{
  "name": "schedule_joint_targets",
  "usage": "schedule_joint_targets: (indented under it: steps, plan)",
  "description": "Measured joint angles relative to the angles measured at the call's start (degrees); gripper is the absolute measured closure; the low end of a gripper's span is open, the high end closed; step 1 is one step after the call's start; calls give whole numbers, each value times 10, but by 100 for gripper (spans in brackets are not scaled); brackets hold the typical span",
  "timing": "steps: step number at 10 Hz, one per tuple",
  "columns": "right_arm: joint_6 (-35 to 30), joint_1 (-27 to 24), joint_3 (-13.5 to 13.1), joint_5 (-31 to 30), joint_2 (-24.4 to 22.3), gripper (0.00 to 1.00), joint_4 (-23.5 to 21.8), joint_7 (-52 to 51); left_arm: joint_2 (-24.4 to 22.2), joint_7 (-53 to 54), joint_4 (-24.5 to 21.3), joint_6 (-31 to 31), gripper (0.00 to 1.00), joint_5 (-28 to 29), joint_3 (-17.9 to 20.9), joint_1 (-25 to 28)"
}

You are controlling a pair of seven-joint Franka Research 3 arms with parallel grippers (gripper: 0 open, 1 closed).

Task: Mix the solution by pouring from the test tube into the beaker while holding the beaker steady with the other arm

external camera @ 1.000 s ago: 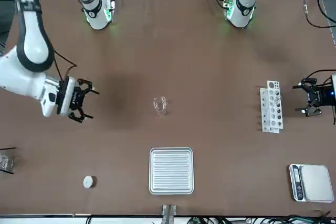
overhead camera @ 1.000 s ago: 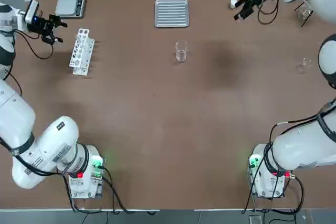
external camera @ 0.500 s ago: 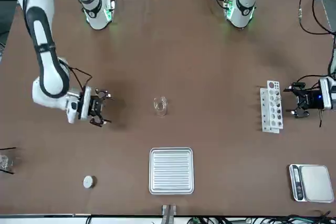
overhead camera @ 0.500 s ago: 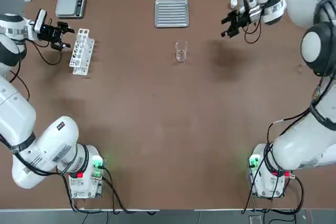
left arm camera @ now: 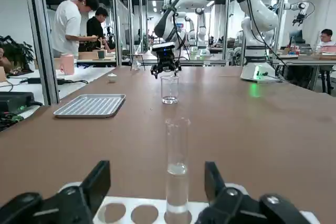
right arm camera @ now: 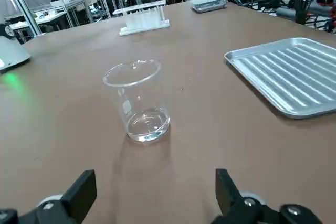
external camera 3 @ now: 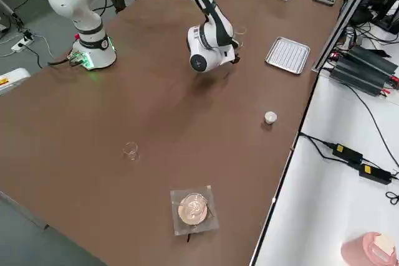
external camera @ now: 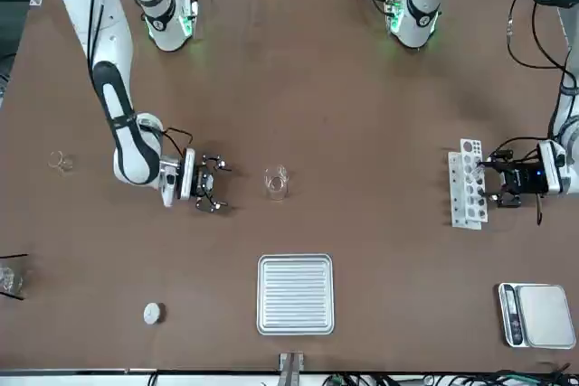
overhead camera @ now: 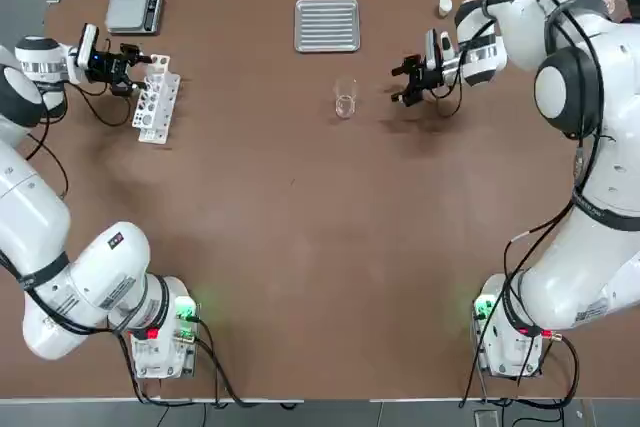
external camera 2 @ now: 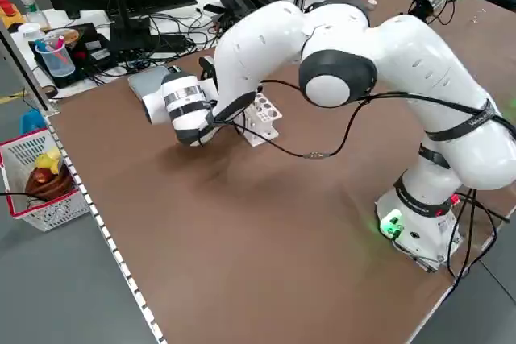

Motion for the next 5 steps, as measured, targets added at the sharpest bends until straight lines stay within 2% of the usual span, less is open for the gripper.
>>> schedule_joint_targets:
  steps: [3,5]
  plan:
    - [1,39,0,37,9,0,-7,-37,8,4,0,0,41,0,-4,0]
    - [5,66,0,63,15,0,-10,-39,8,4,0,0,48,0,-9,2]
